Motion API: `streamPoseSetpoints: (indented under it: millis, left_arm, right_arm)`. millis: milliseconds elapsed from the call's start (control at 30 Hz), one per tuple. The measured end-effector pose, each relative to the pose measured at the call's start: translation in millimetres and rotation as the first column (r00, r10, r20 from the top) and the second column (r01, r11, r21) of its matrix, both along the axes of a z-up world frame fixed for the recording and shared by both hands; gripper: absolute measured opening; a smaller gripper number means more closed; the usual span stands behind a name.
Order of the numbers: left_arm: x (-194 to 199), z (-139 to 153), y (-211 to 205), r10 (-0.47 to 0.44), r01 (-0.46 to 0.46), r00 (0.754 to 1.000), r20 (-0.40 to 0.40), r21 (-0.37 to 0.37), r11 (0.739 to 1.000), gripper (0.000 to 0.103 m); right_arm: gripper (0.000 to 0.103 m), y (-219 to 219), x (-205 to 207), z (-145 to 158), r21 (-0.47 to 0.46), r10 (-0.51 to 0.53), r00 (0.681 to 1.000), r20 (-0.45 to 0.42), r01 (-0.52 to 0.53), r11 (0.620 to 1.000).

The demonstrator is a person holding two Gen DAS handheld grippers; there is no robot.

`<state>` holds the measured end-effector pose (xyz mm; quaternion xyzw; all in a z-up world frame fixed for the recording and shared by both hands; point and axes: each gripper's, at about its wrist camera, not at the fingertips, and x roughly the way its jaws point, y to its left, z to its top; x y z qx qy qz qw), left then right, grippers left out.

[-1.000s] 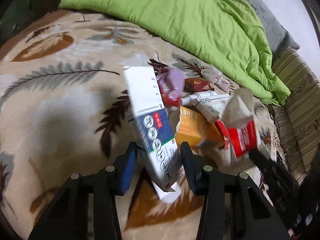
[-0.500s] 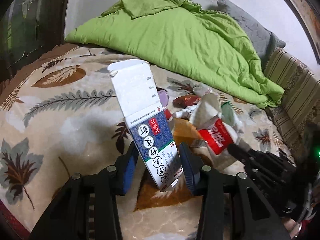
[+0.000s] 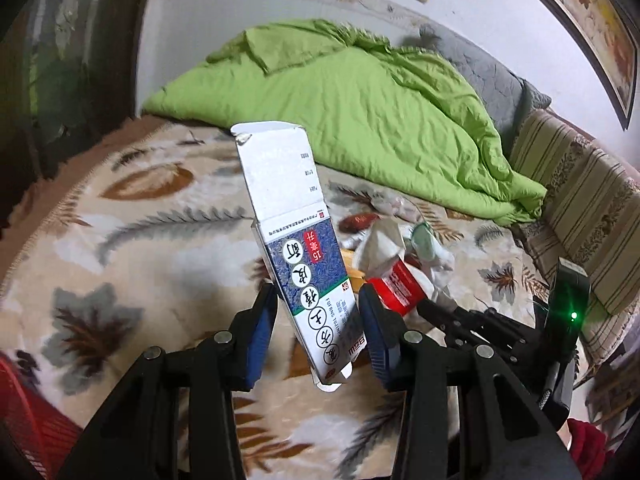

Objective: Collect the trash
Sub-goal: 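Carry both items to the red basket and open both tools over it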

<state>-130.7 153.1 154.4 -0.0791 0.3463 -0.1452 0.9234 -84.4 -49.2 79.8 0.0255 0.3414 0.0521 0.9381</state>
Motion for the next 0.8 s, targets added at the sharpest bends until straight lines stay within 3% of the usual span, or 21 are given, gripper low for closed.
streamPoseSetpoints:
  millis: [233, 433, 533, 667, 800]
  left_arm:
    - [-20, 20, 84, 0.131, -0.13, 0.991, 0.006, -0.063, 0.989, 0.041]
    - [-59, 13, 165, 0.278, -0.278, 0.96, -0.012, -0.051, 0.959, 0.041]
    - [-83, 3, 209, 0.377, -0.378, 0.926, -0.034, -0.047, 0.924, 0.041]
    - [-112, -12, 273, 0.518, -0.522, 0.852, -0.078, -0.043, 0.852, 0.041]
    - [-128, -32, 311, 0.586, -0.597, 0.799, -0.137, -0.062, 0.799, 0.041]
  right_arm:
    - [0.015, 46, -5, 17, 0.038, 0.112, 0.994, -0.012, -0.112, 0.993]
    - [0.015, 118, -5, 40, 0.072, 0.3, 0.954, -0.009, -0.299, 0.952]
    - [0.015, 159, -4, 44, 0.088, 0.402, 0.915, -0.02, -0.399, 0.913]
    - [0.015, 221, -4, 47, 0.087, 0.532, 0.846, -0.038, -0.528, 0.845]
    - [0.016, 274, -8, 48, 0.089, 0.631, 0.773, -0.06, -0.625, 0.775]
